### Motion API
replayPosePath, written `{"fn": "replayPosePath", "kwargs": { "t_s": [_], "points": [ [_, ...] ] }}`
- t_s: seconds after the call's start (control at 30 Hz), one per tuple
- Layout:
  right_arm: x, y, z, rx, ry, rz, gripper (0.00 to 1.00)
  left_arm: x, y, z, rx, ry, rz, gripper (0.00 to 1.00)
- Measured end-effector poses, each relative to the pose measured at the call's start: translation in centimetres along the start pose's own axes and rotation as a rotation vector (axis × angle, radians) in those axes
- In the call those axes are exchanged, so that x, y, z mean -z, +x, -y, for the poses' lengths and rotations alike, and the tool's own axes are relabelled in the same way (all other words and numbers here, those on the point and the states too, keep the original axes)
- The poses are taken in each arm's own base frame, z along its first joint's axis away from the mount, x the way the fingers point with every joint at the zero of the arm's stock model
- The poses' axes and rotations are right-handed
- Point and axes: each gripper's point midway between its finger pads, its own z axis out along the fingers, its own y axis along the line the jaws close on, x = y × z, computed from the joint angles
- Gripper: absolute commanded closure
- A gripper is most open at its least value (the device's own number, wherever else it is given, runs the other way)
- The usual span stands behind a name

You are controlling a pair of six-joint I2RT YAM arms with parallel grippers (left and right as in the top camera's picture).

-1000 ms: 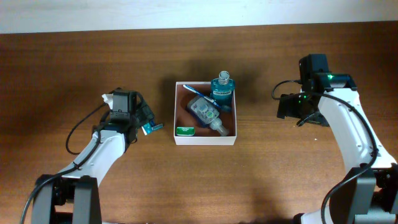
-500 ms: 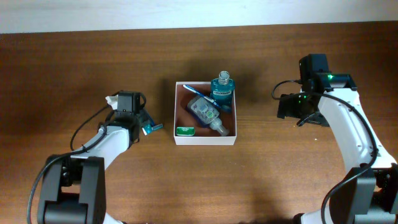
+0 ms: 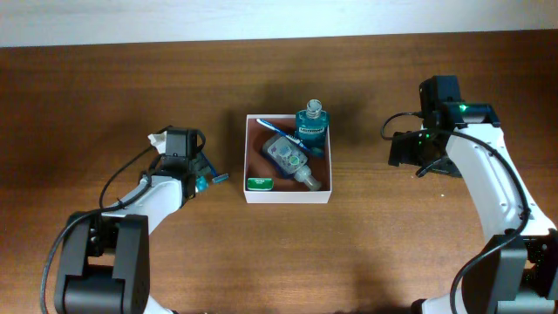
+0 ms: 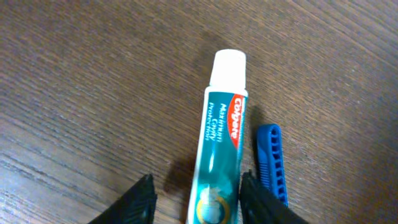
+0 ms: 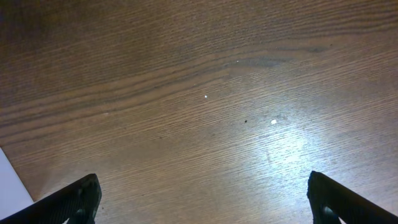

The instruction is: Pack container

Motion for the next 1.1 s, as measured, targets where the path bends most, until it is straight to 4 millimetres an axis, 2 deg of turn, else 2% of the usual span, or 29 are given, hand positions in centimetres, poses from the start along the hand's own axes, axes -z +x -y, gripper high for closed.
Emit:
{"fn": "replayPosePath", "kwargs": {
  "t_s": [0.07,0.2,0.33,0.5,0.6,0.73,0.87,1.0,1.1],
  "points": [
    [0.0,0.0,0.0,0.000,0.000,0.000,0.01,0.0,0.0,0.0,-0.001,-0.002,0.001,0.69],
    [0.0,0.0,0.0,0.000,0.000,0.000,0.01,0.0,0.0,-0.1,0.000,-0.005,0.002,0.87],
    [0.0,0.0,0.0,0.000,0.000,0.000,0.01,0.0,-0.4,-0.1,0.002,-0.007,0.019,0.95],
    [0.0,0.0,0.0,0.000,0.000,0.000,0.01,0.1,-0.8,-0.1,-0.005,-0.016,0.032,0.99],
    [0.0,0.0,0.0,0.000,0.000,0.000,0.01,1.2,-1.5,0.0,-0.001,-0.007,0.047,0.99],
    [0.0,0.0,0.0,0.000,0.000,0.000,0.01,4.7,-4.2,1.0,0.023,0.057,0.133,0.99],
    [0.0,0.0,0.0,0.000,0.000,0.000,0.01,10.0,-6.8,3.7,0.034,0.204,0.237,1.00],
    [0.0,0.0,0.0,0.000,0.000,0.000,0.01,15.0,-7.4,8.2,0.000,0.398,0.301,0.99],
    [0.0,0.0,0.0,0.000,0.000,0.000,0.01,17.0,-6.2,11.3,-0.048,0.505,0.297,0.99]
  ]
}}
